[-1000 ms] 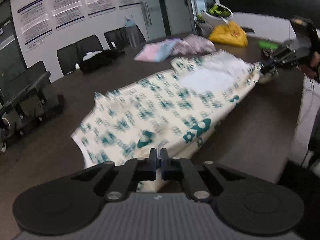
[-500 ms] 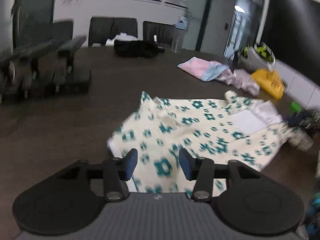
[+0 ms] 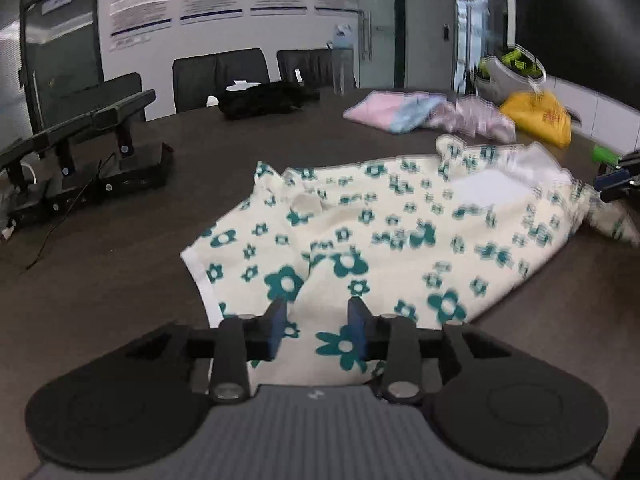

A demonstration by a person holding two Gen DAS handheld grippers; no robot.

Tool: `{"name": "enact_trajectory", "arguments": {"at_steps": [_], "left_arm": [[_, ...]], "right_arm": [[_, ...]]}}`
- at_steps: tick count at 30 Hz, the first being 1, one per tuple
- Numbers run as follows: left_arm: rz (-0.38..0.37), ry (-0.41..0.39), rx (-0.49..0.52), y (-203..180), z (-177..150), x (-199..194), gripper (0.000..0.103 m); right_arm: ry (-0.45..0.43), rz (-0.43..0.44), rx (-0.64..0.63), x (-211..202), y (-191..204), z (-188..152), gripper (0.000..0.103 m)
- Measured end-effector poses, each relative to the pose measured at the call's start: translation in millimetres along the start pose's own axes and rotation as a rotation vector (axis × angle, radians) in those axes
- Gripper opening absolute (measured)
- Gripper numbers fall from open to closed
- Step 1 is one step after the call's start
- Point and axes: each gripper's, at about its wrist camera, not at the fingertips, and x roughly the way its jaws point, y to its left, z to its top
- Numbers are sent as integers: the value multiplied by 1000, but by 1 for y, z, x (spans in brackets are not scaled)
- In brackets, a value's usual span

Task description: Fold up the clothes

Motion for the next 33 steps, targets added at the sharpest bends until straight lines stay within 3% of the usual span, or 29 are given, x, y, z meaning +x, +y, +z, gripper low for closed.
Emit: {"name": "enact_trajectory", "arguments": {"at_steps": [3, 6, 10, 15, 20, 24, 25, 28, 29, 33], "left_arm": [[-3, 14, -28, 6, -1, 4, 35], [1, 15, -21, 6, -1, 4, 36], [4, 16, -26, 6, 1, 2, 37], [-44, -43, -12, 0, 7, -15, 40], [-46, -4, 145, -14, -4, -16, 42], [-52, 19, 98, 0, -11, -19, 45], [-53, 31, 90, 3, -12, -17, 44], [-98, 48, 63, 9, -12, -12, 24], [-105, 53, 63, 9, -11, -11, 23], [-122, 44, 42, 17, 2, -20, 23]], "right_arm": [[43, -68, -132, 8, 4, -10, 19], [91, -214, -144, -4, -16, -7, 19], [60, -264, -167, -25, -19, 5, 19], [-39, -98, -220, -18, 17, 16, 21], [-8, -76, -285, 19, 26, 4, 21], [7, -40, -230, 26, 15, 1, 21], [11, -29, -208, 27, 12, 2, 19], [34, -11, -128, 34, 5, 5, 7], [42, -3, -114, 35, 5, 7, 2], [85, 60, -89, 24, 1, 10, 2]]}}
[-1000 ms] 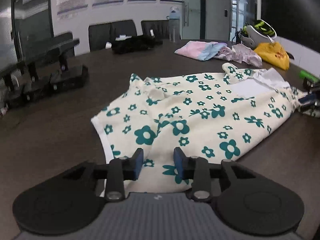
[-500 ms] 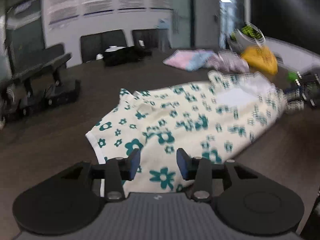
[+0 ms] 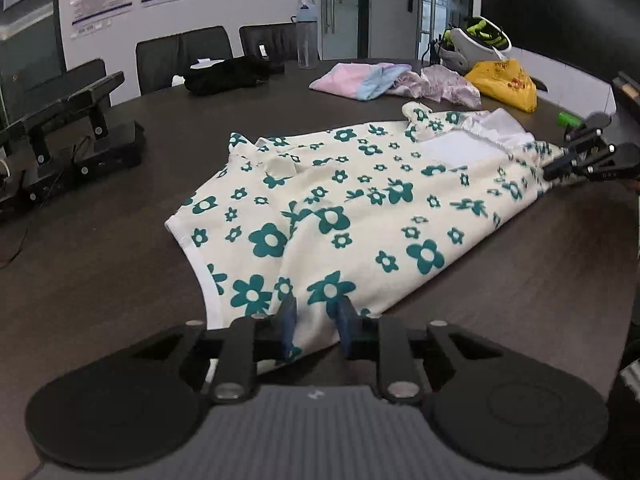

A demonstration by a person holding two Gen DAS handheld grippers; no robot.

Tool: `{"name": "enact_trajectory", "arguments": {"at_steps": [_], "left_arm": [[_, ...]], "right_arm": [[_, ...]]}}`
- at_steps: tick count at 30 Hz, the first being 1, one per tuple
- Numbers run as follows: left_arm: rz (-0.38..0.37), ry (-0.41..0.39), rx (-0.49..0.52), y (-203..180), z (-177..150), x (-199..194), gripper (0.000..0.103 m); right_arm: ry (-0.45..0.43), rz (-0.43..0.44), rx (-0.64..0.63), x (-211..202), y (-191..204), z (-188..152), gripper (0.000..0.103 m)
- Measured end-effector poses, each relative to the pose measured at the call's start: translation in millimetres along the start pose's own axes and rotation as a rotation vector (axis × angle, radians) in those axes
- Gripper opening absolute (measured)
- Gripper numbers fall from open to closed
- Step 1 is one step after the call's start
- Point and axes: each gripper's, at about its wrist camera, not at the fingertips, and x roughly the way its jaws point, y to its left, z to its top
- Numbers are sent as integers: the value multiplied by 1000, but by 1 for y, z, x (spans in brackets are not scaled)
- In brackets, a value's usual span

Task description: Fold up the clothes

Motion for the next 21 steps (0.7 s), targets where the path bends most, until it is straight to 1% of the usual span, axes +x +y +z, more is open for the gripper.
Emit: {"name": "enact_trajectory", "arguments": {"at_steps": [1, 2, 3, 4, 5, 6, 7, 8, 9, 11, 13, 16, 18, 20, 21], "left_arm": [[3, -26, 5, 5, 10, -3, 27], [5, -52, 10, 11, 19, -6, 32], [8, -79, 15, 16, 29, -9, 36], [10, -105, 20, 21, 39, -12, 40], [30, -96, 19, 32, 52, 0, 40], [56, -77, 16, 43, 67, 16, 40], [82, -58, 14, 55, 81, 33, 39], [107, -39, 11, 67, 96, 50, 39], [94, -17, -32, 82, 108, 70, 39], [81, 8, -93, 103, 127, 108, 39], [71, 22, -99, 110, 138, 137, 36], [32, 53, -84, 110, 147, 174, 35], [-5, 65, -62, 109, 147, 191, 35], [-87, 49, -88, 113, 145, 196, 37], [-131, 40, -104, 116, 144, 198, 39]], "right_arm": [[-19, 13, 13, -5, -4, 3, 2], [-44, 22, 27, -11, -8, 7, 4], [-87, 23, 39, -17, -13, 14, 6], [-129, 10, 49, -22, -19, 23, 11], [-164, -24, 55, -22, -27, 33, 25], [-180, -75, 65, -18, -35, 44, 35], [-175, -129, 79, -8, -45, 56, 48], [-164, -178, 93, 3, -55, 68, 46], [-141, -209, 101, 16, -65, 79, 45], [-109, -225, 91, 36, -80, 95, 44], [-77, -217, 83, 53, -95, 104, 44], [-27, -211, 105, 77, -123, 113, 44], [-13, -172, 133, 89, -140, 112, 44], [-3, -128, 158, 99, -156, 111, 44], [3, -107, 169, 104, -164, 110, 45]]}}
